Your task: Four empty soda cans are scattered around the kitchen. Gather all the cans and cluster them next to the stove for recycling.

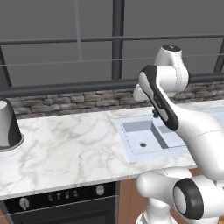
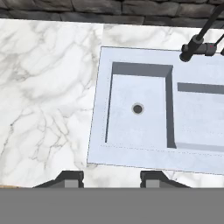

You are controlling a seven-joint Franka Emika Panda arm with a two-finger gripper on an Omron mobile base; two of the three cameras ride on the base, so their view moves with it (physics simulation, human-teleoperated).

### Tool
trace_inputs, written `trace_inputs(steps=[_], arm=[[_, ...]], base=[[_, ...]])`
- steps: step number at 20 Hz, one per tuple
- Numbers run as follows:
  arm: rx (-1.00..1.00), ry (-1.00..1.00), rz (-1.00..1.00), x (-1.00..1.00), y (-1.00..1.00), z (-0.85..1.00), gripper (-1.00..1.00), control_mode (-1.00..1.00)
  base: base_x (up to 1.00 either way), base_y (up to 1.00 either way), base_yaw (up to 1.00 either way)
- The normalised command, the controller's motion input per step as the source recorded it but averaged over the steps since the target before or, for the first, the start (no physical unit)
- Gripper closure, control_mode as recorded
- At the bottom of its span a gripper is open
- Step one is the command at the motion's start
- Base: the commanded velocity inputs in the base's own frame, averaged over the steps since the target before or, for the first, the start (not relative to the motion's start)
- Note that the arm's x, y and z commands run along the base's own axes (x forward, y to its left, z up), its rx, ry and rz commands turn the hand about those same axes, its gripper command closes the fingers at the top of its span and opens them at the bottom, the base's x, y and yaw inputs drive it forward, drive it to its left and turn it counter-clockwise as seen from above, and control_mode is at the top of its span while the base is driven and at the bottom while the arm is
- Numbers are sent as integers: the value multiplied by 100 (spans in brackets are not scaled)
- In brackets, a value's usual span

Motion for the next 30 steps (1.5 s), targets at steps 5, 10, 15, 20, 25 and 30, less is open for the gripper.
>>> trace_inputs(steps=[5, 10, 15, 20, 25, 30], arm=[[0, 0, 0, 0, 0, 0, -100, 100], [0, 0, 0, 0, 0, 0, -100, 100], [0, 0, 0, 0, 0, 0, -100, 100], [0, 0, 0, 0, 0, 0, -100, 100], [0, 0, 0, 0, 0, 0, -100, 100], [0, 0, 0, 0, 0, 0, -100, 100]], base=[[0, 0, 0], [0, 0, 0], [-12, -7, -3], [-55, -33, -27], [-28, -33, -46], [-2, -40, -57]])
